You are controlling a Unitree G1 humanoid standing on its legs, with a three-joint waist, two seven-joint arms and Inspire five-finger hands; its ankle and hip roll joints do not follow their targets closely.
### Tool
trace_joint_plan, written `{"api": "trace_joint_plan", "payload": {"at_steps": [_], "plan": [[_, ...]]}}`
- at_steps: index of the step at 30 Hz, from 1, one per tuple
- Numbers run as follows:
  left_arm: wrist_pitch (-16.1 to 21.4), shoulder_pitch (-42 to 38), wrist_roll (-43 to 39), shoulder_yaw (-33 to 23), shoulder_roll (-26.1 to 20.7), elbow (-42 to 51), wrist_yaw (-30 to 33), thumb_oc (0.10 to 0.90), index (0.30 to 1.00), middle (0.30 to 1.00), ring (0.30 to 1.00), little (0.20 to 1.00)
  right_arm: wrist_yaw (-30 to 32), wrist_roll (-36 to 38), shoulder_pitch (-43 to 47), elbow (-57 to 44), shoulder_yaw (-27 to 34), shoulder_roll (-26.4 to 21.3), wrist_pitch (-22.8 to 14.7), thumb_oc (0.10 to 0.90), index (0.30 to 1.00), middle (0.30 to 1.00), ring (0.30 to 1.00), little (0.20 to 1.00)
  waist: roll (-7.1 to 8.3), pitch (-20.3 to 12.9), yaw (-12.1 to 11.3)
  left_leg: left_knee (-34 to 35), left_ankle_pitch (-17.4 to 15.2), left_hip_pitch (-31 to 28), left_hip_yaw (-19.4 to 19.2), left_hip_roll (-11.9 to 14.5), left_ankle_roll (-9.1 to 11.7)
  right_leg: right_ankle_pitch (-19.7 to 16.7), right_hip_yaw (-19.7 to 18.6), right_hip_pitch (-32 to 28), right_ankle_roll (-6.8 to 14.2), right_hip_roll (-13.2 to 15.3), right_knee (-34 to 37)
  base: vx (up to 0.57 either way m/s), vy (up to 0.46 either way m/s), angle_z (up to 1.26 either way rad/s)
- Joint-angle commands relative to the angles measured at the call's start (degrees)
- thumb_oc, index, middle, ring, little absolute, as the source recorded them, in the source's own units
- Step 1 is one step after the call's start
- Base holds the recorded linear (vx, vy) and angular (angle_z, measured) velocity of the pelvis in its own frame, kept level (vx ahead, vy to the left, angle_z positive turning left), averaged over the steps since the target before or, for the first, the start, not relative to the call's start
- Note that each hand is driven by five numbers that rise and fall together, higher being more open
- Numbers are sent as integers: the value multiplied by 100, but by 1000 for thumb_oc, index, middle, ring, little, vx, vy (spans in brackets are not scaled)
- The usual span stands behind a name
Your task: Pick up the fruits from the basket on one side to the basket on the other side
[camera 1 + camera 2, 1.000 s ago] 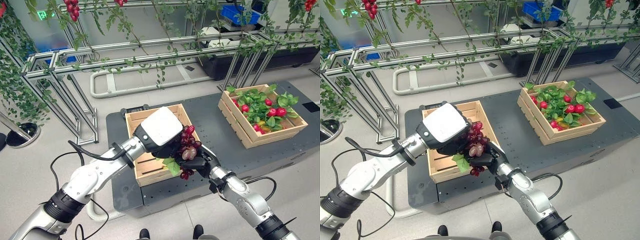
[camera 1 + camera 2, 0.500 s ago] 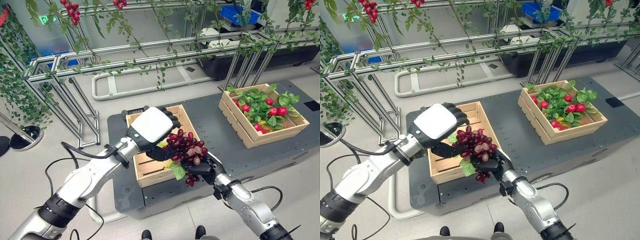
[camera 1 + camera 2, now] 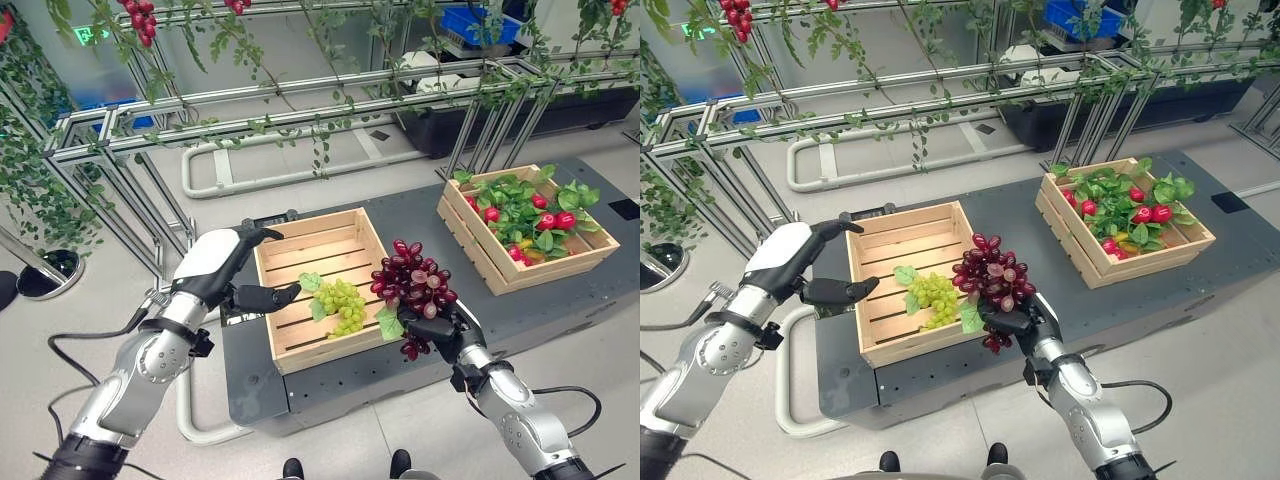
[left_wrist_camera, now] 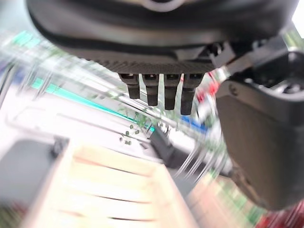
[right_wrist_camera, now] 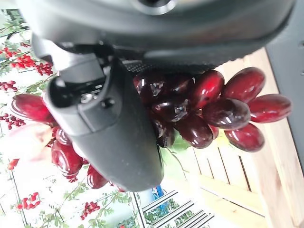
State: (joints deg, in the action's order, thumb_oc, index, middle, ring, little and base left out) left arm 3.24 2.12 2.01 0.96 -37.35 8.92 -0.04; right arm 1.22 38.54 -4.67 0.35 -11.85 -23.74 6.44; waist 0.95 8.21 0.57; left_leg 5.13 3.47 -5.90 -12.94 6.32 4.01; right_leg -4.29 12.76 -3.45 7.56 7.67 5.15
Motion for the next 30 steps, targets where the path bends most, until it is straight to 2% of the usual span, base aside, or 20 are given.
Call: {"api": "trace_joint_plan", "payload": {"at_steps": [1,3,5,11,13,14,15,16,17,18,19,21,24,26,30], "plan": [[734,-642,-1565,-152,251,106,-32,800,900,900,900,900,-114,-288,580,-539,380,191,-1125,400,300,300,300,300,21,-437,24,-13,-522,-136,100,31,64,230,-66,-101,228,159,-15,-8,-118,-1],[786,-605,-2307,62,702,190,-120,800,900,900,900,900,-148,-360,600,-549,338,216,-1161,400,300,300,300,300,43,-422,30,-13,-509,-115,100,77,81,244,-108,-68,178,82,-15,-15,-137,-4],[905,-625,-2836,294,945,232,-104,800,900,900,900,900,-206,-309,670,-542,295,172,-1190,400,300,300,300,300,75,-406,44,-13,-485,-93,103,123,102,262,-170,-37,122,-19,-15,-18,-132,-13],[1034,-739,-3355,686,1174,193,-100,800,900,900,900,900,-288,-88,870,-551,185,68,-1191,400,300,300,300,300,198,-337,10,-13,-381,-110,63,229,144,317,-315,-9,-16,-252,-15,-20,-132,-15],[1042,-785,-3394,767,1224,212,36,800,900,900,900,900,-341,114,931,-576,133,7,-1168,400,300,300,300,300,276,-264,-54,-324,-378,26,166,256,181,299,-382,-57,-72,-286,-15,-19,-67,-20],[1066,-790,-3483,774,1276,153,55,800,900,900,900,900,-482,216,970,-589,90,-24,-1142,400,300,300,300,300,335,-212,-120,-639,-476,160,378,197,164,283,-451,-94,-105,-277,-15,-16,-3,-16],[1068,-791,-3484,775,1278,150,53,800,900,900,900,900,-487,224,972,-590,89,-25,-1140,400,300,300,300,300,337,-209,-123,-662,-487,170,389,194,163,283,-453,-97,-105,-276,-15,-12,59,-34],[1091,-755,-3431,746,1317,145,145,800,900,900,900,900,-639,355,994,-594,37,-59,-1126,400,300,300,300,300,364,-181,-209,-873,-630,254,805,29,98,280,-584,-142,-109,-254,-15,1,71,-35],[1076,-750,-3431,742,1317,147,153,800,900,900,900,900,-652,391,1001,-590,27,-63,-1140,400,300,300,300,300,365,-172,-223,-883,-647,254,863,7,86,281,-605,-157,-109,-251,-15,11,189,-47],[1113,-696,-3389,691,1331,126,229,800,900,900,900,900,-716,481,1060,-645,-36,-58,-1048,400,300,300,300,300,336,-169,-315,-764,-693,195,1355,-186,10,286,-789,-205,-101,-249,-15,16,232,-50],[1150,-651,-3319,646,1356,123,245,800,900,900,900,900,-773,538,1084,-688,-60,-36,-971,400,300,300,300,300,308,-200,-348,-651,-688,162,1571,-288,-29,294,-883,-199,-86,-237,-23,18,334,-77],[1186,-577,-3248,592,1355,155,274,800,900,900,900,900,-833,634,1061,-740,-68,-11,-932,400,300,300,300,300,244,-239,-341,-633,-744,106,1596,-373,-56,319,-1003,-176,-40,-180,-75,-4,332,-85],[1317,-569,-3090,620,1330,24,217,800,900,900,900,900,-824,606,932,-828,-99,132,-975,400,300,300,300,300,127,-278,-237,-411,-738,-68,1355,-453,-112,184,-907,-100,162,135,-129,-63,430,-50],[1339,-563,-3064,608,1274,-27,130,800,900,900,900,900,-918,600,910,-752,-63,177,-1068,400,300,300,300,300,72,-276,-232,-238,-776,-133,1442,-652,-237,14,-934,86,366,361,-193,-110,391,-26],[1324,-608,-3007,620,1253,-106,-60,800,900,900,900,900,-890,725,1037,-670,-20,254,-1097,400,300,300,300,300,57,-258,-291,-250,-913,-119,1610,-941,-407,-340,-1010,437,516,662,-265,-126,318,-11]]}}
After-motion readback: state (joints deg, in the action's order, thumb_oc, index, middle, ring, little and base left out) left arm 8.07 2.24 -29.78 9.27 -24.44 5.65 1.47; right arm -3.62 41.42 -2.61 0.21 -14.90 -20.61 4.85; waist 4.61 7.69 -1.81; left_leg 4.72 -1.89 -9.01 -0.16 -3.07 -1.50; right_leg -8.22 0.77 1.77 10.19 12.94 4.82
